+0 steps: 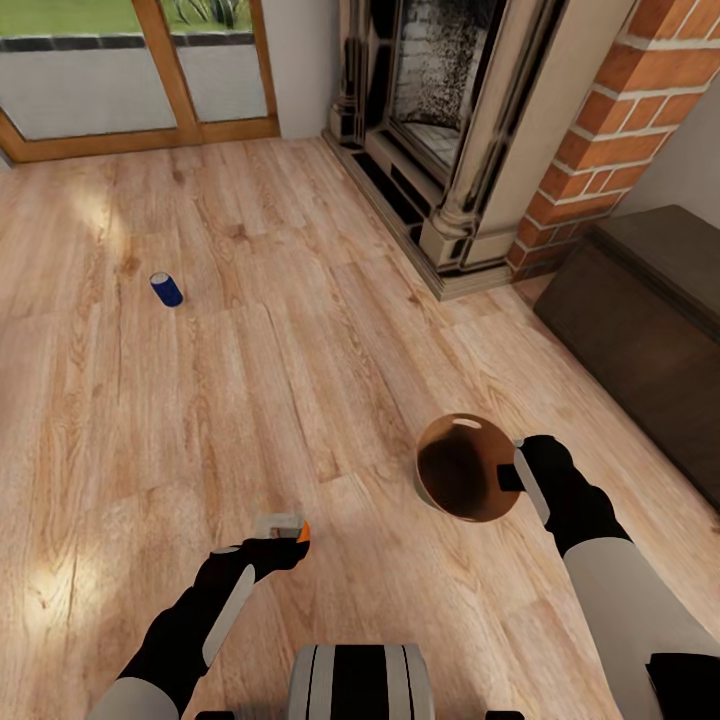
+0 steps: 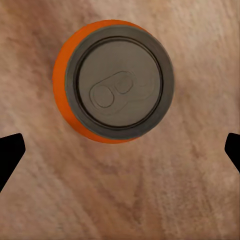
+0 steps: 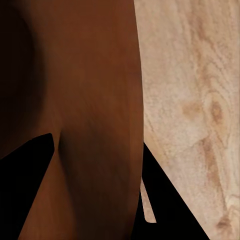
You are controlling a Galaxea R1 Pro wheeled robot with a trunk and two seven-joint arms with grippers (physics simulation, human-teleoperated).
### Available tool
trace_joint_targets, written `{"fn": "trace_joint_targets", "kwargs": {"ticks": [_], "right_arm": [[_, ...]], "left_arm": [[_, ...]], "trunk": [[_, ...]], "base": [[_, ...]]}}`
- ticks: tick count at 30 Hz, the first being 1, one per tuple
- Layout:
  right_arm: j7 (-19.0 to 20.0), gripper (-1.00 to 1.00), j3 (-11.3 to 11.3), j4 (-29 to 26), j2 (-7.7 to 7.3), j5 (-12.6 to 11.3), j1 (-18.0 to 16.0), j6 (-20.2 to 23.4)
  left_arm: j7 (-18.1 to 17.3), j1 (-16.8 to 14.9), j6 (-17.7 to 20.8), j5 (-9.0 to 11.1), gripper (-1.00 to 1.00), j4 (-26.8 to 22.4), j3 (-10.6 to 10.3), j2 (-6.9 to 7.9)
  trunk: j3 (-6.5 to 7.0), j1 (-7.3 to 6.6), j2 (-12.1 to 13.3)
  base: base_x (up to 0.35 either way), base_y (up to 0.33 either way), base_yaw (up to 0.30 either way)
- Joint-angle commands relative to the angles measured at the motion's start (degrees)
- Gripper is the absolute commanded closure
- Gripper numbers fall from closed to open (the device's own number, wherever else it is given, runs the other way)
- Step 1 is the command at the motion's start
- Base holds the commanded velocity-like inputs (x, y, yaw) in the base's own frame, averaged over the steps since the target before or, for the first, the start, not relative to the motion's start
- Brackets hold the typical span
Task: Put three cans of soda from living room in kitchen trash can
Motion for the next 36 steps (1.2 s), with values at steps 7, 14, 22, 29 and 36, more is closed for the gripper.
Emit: {"fn": "trace_joint_targets", "kwargs": {"ticks": [7, 14, 22, 29, 36], "right_arm": [[-0.23, 1.00, -0.24, 4.65, 2.55, 5.32, 0.08, 0.01], [-0.23, 1.00, -0.25, 4.64, 2.55, 5.31, 0.11, 0.01], [0.30, 1.00, 1.36, 0.00, -1.22, -2.55, 0.16, 0.01], [0.30, 1.00, 1.81, 0.38, -8.54, -19.34, 0.16, 0.01], [0.30, 1.00, 1.86, 0.00, -12.77, -29.18, 0.16, 0.01]], "left_arm": [[0.02, -0.05, -0.03, 0.00, -1.00, 0.08, -0.06, -0.03], [-0.04, -0.05, -0.09, -0.02, -1.00, 0.14, -0.06, -0.03], [0.03, -0.17, -0.71, 0.19, -1.00, -0.64, -0.06, 0.14], [0.03, -0.17, -0.71, 0.19, -1.00, -0.64, -0.06, 0.14], [0.03, -0.17, -0.71, 0.19, -1.00, -0.64, -0.06, 0.14]], "trunk": [[-0.04, 0.05, 0.01], [-0.04, 0.05, 0.01], [-0.01, 0.00, 0.04], [-0.01, 0.00, 0.04], [-0.01, 0.00, 0.04]], "base": [[0.000, 0.000, 0.000], [0.000, 0.000, 0.000], [0.000, 0.000, 0.000], [0.000, 0.000, 0.000], [0.000, 0.000, 0.000]]}}
